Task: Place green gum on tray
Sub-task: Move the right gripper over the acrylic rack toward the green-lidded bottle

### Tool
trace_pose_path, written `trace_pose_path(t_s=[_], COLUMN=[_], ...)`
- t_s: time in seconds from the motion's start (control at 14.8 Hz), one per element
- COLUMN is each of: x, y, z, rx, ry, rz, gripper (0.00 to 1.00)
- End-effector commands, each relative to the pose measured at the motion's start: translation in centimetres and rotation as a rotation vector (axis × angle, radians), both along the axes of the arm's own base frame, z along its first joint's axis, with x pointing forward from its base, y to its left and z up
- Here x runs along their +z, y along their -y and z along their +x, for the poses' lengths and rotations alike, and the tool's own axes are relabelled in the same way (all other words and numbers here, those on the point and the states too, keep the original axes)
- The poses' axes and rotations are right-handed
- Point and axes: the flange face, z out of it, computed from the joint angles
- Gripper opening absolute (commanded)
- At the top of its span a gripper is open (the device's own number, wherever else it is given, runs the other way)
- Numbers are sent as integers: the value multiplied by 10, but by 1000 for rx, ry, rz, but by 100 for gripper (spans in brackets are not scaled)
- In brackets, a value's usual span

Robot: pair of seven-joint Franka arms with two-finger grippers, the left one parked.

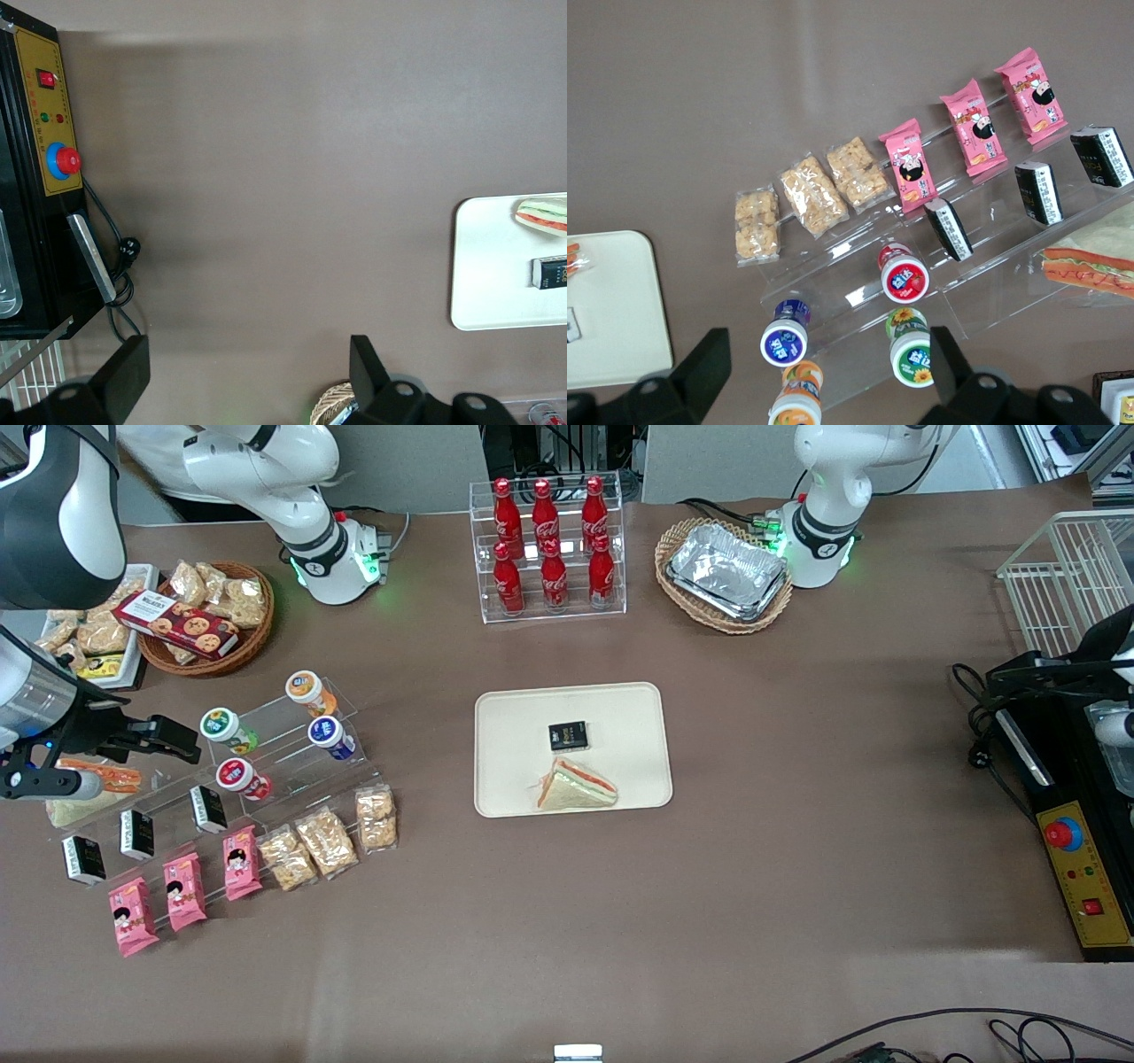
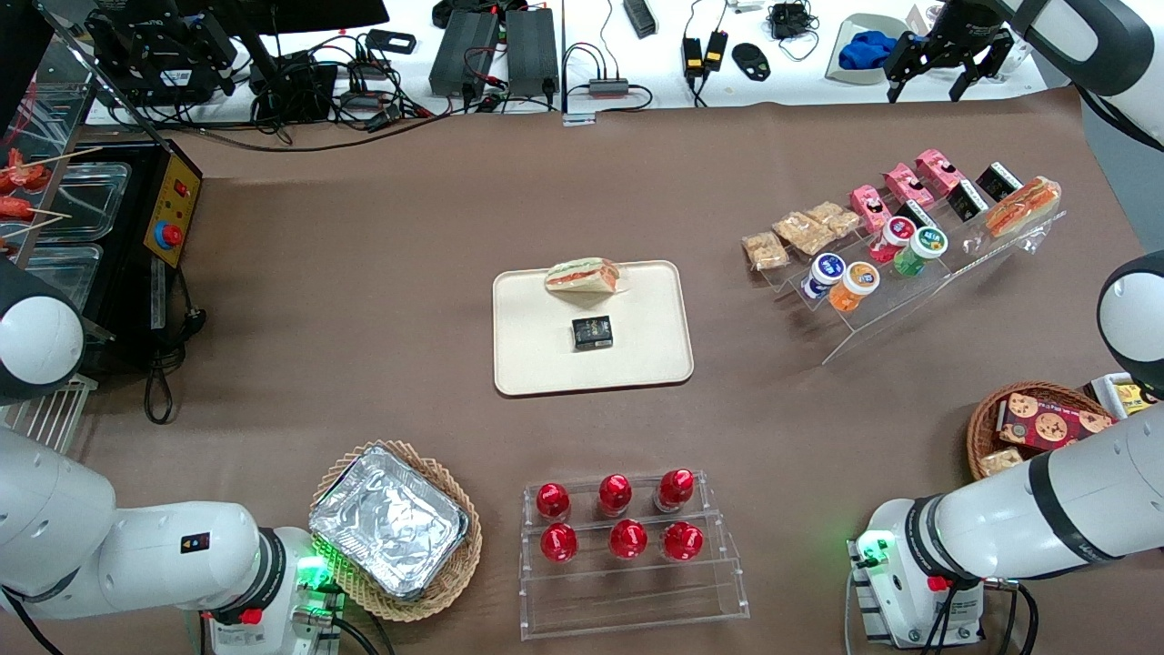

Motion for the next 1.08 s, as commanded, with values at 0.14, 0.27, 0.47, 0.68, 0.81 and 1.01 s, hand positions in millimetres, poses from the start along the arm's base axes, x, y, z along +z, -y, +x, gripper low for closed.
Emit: trace_pose_path(t_s=[0.14,0.27,0.47,0.68,0.81,1.01], x=[5,10,15,21,19,-1], y=[7,10,45,76,83,95], z=[2,0,-4,-14,-21,-38], rx=[-3,59,169,189,199,268], ry=[15,24,29,31,18,17], rz=[15,10,17,20,28,49], gripper=[100,100,100,100,100,100])
